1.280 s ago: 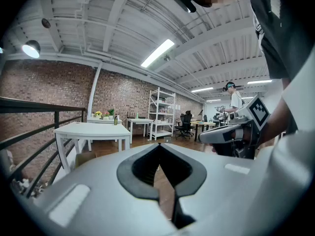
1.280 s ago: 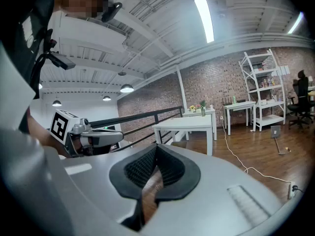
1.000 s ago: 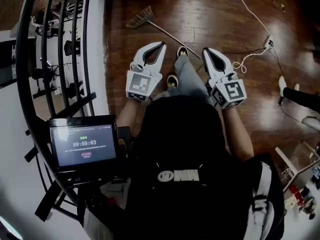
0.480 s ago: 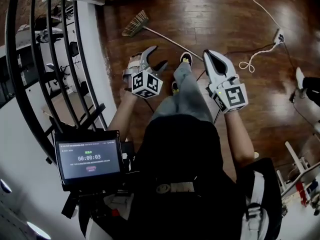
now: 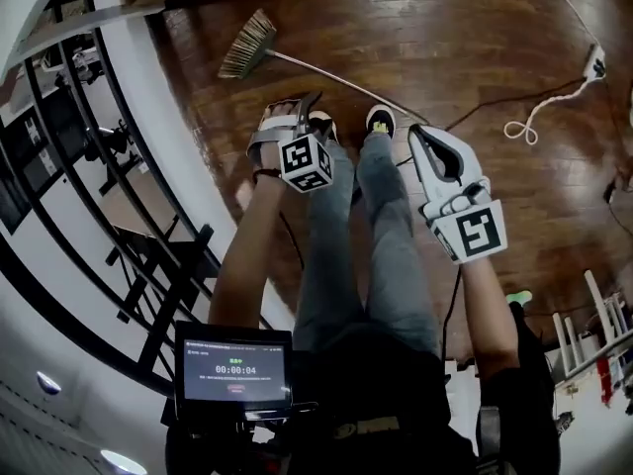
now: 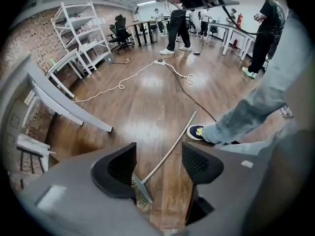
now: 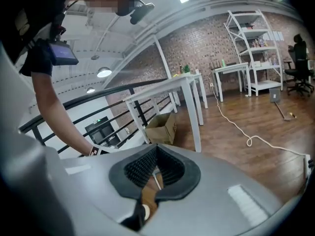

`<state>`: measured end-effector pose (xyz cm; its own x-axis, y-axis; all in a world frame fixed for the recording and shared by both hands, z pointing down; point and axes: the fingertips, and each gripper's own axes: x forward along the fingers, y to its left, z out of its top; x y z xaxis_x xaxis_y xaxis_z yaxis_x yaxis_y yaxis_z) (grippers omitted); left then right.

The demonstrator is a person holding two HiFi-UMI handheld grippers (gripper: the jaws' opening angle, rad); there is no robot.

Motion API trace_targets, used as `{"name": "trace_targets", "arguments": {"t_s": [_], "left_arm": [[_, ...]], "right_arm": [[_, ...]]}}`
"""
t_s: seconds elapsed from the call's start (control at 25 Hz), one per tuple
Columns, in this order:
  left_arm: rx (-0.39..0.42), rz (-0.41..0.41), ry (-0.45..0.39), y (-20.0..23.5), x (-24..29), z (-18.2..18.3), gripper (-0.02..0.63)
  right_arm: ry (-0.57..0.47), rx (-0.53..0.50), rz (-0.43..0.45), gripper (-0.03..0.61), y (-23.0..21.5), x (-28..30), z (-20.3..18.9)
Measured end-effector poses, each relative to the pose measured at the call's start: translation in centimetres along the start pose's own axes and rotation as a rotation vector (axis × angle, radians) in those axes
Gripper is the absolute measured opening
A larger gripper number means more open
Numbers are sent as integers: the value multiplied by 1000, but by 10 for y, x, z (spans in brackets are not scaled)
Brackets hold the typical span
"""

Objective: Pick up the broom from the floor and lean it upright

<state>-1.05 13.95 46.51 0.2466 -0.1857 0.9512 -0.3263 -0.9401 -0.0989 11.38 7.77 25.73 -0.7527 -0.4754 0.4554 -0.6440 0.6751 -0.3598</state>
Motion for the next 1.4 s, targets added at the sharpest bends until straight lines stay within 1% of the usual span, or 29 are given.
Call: {"name": "trace_targets", "arguments": {"t_s": [0.08, 0.24, 0.32, 0.44, 0.56, 0.68, 0.8, 0.96, 1.08, 1.12, 1.16, 1.32, 1.4], "left_arm": [[21, -22, 9, -10, 59, -20, 312], [138, -44, 36, -31, 193, -60, 327], [143, -58, 55, -43, 247, -75, 328], [148, -100, 75, -69, 308, -92, 327], [210, -109, 100, -82, 352, -104, 307], [269, -111, 118, -88, 381, -111, 293], [314, -139, 133, -92, 400, -112, 277], [322, -203, 154, -92, 414, -113, 216], [303, -262, 143, -92, 414, -112, 205], [293, -272, 133, -91, 414, -111, 181], [289, -278, 122, -90, 413, -110, 135], [336, -296, 105, -91, 411, -110, 121], [343, -307, 100, -88, 407, -109, 120]], "right_arm": [[24, 31, -2, 3, -14, 25, -43], [42, 79, -11, 3, -45, 68, -131], [73, 115, -38, 3, -59, 78, -175], [95, 157, -61, 3, -77, 86, -229], [104, 185, -73, 3, -92, 97, -262], [90, 184, -75, 3, -104, 104, -279], [84, 192, -84, 3, -112, 107, -288], [99, 222, -91, 3, -113, 111, -296], [94, 249, -94, 3, -113, 114, -299], [94, 254, -92, 3, -112, 116, -300], [97, 257, -90, 3, -111, 118, -301], [101, 268, -81, 3, -105, 125, -302], [92, 288, -83, 3, -104, 127, -300]]}}
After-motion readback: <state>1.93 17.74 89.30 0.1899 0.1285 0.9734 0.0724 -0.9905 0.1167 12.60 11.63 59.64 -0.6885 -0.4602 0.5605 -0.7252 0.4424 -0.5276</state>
